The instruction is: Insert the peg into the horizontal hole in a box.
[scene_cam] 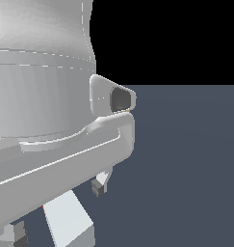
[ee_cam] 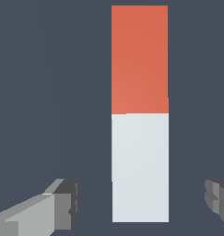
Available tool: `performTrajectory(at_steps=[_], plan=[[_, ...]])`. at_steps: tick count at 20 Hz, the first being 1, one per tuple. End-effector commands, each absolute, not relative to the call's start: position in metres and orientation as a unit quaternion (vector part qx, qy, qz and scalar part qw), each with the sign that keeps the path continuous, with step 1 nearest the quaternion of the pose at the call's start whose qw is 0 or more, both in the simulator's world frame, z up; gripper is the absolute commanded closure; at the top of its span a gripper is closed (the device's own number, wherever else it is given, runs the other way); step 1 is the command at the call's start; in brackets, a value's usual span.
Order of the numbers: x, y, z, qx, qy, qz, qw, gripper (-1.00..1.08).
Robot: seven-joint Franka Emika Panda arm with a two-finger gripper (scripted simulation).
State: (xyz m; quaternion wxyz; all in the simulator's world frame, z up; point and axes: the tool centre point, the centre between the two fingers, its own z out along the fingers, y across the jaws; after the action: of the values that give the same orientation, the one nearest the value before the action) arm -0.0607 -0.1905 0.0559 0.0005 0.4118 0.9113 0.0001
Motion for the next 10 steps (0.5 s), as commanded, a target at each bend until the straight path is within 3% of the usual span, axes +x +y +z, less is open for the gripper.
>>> performTrajectory(at_steps=[1, 10], plan=[[-0.061, -0.19, 0.044, 0.411, 0.912, 0.0, 0.0, -0.92], [-0.06, -0.191, 0.02, 0.411, 0.912, 0.0, 0.0, -0.92]])
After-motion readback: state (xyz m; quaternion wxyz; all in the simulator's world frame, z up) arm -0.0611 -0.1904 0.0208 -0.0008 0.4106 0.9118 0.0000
